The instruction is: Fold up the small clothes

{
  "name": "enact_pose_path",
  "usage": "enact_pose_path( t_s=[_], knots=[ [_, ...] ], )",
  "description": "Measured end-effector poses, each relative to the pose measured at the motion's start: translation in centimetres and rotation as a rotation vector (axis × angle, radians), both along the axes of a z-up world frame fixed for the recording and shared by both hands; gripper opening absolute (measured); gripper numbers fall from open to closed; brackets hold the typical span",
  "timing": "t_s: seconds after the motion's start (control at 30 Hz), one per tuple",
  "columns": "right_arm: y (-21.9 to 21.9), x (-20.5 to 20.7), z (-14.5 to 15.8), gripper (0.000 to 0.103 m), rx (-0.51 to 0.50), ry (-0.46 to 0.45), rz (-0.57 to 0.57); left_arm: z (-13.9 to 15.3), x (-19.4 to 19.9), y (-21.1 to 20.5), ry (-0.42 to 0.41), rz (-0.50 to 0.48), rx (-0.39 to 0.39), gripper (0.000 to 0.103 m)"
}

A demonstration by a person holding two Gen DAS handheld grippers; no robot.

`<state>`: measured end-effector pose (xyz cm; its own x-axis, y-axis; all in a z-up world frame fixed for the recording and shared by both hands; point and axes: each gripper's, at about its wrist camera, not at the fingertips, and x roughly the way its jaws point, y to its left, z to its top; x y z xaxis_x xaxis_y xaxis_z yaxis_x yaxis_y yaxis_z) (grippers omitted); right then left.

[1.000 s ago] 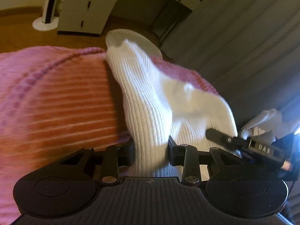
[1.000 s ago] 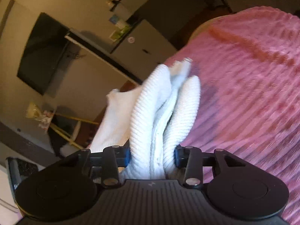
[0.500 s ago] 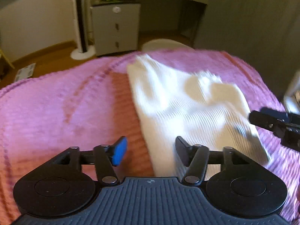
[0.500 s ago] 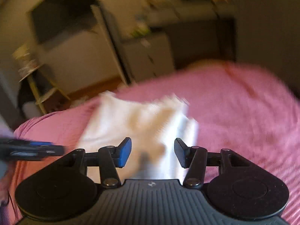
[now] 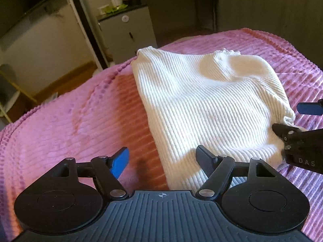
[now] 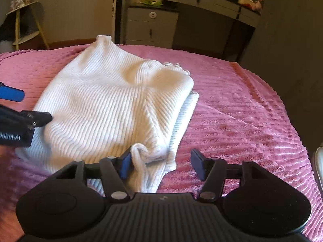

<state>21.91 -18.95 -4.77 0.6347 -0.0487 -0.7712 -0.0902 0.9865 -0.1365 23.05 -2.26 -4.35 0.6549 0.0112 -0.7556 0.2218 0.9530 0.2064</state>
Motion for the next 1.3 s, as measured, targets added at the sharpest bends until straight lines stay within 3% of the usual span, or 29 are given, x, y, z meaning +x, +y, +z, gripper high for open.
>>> enact_pose_path(
  t_s=[0.1,0.17,0.23,0.3,0.4,0.5,0.63,0.77,1.07,1.3],
  knots=[
    [0.3,-0.5,-0.4,0.062,-0.011,-0.018,-0.01,-0.4,0.0,0.1,-0.016,0.015,-0.018,0.08],
    [0.1,-0.9,-0.6,0.064,-0.026,-0.028,-0.001,-0.5,-0.1,0.5,-0.031,0.039,-0.03,0.09],
    [-0.1,-0.8,-0.6,0.073,-0.039,-0.031,0.002,-0.6,-0.2,1.1,-0.034,0.083,-0.04,0.097],
    [-0.9,-1.1,-0.3,0.075,-0.006,-0.038,0.009,-0.1,-0.4,2.0,-0.004,0.114,-0.099,0.097],
    [-1.9,-2.0,0.1,0.085,0.003,-0.033,-0.021,0.9,-1.0,2.8,0.036,0.132,-0.143,0.097],
    [-2.7,-3.6,1.1,0.086,0.028,-0.012,-0.095,1.7,-2.5,2.5,0.052,0.106,-0.124,0.097],
    [-2.8,-5.7,2.3,0.095,-0.015,0.042,-0.207,2.2,-4.9,1.9,0.056,0.1,-0.071,0.1],
    [-2.7,-8.0,3.1,0.099,0.002,0.11,-0.263,2.8,-6.9,1.6,0.079,0.101,-0.085,0.101],
    [-1.3,-11.7,5.9,0.099,0.045,0.098,-0.274,4.6,-9.7,1.9,0.08,0.114,-0.118,0.101],
    [0.8,-11.9,7.5,0.099,-0.021,0.097,-0.228,5.4,-10.0,3.0,0.072,0.163,-0.105,0.103]
  ],
)
